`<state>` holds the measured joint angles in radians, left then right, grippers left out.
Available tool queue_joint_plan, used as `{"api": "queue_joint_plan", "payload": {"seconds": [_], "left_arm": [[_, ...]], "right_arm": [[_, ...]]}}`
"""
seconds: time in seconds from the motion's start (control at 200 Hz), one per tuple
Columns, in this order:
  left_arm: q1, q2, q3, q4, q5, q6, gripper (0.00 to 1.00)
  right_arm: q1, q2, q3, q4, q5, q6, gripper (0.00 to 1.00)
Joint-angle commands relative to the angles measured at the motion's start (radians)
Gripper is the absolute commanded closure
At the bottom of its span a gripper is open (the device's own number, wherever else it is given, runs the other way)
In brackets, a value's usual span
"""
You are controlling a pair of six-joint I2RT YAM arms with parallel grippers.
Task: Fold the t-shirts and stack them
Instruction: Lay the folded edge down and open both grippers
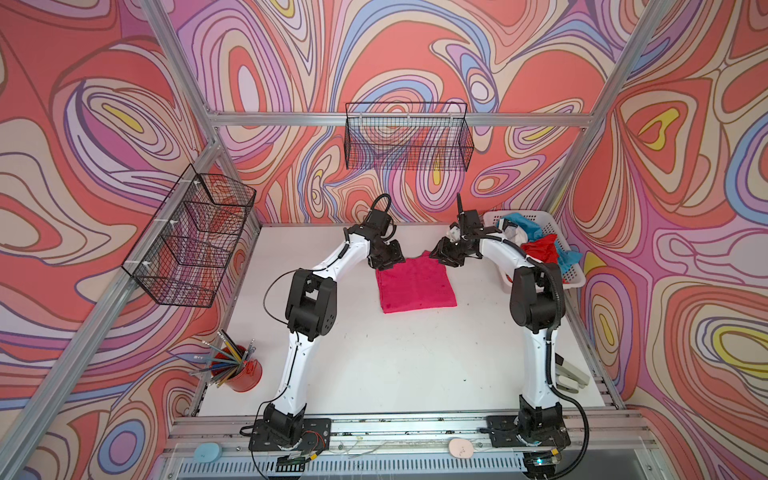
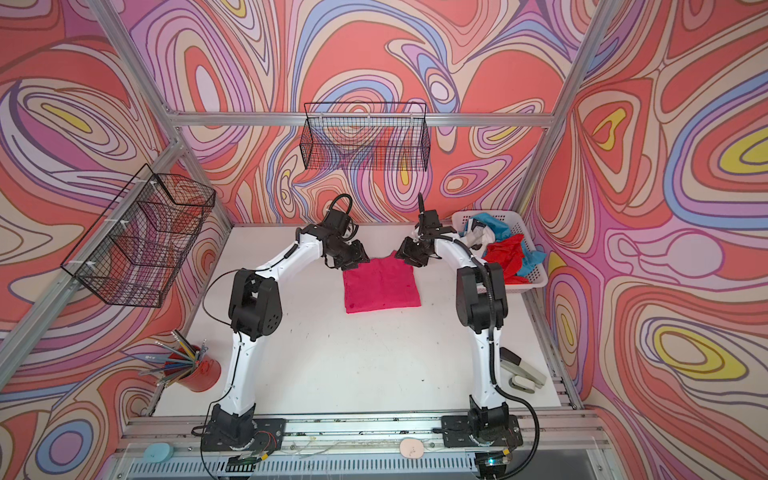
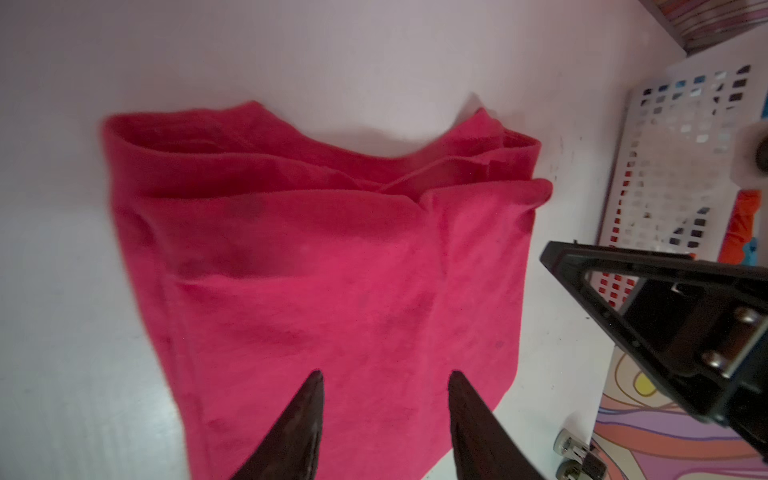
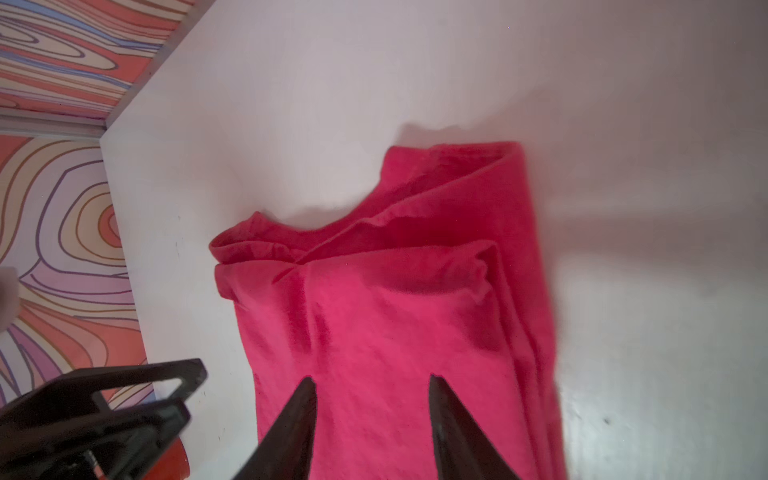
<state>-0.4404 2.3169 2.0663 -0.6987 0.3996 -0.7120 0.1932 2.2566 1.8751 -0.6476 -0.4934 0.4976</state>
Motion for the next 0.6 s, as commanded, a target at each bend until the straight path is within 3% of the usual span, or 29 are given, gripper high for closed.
{"api": "queue_joint_plan", "payload": {"seconds": [0.0,0.185,0.351,0.596], "left_arm": [[0.015,0.065,0.007,0.082,0.022,-0.059,0.51],[0.043,0.129,0.030,0.022,-0.065,-0.033,0.54],[0.078,0.114,-0.080,0.017,-0.120,-0.011,0.57],[0.089,0.081,-0.187,0.031,-0.124,0.019,0.59]], "right_arm": [[0.007,0.072,0.035,0.084,-0.014,-0.010,0.55],[0.006,0.147,0.064,0.073,0.070,-0.043,0.58],[0.003,0.178,0.067,0.009,0.180,-0.079,0.60],[0.005,0.163,0.020,0.005,0.190,-0.075,0.60]]}}
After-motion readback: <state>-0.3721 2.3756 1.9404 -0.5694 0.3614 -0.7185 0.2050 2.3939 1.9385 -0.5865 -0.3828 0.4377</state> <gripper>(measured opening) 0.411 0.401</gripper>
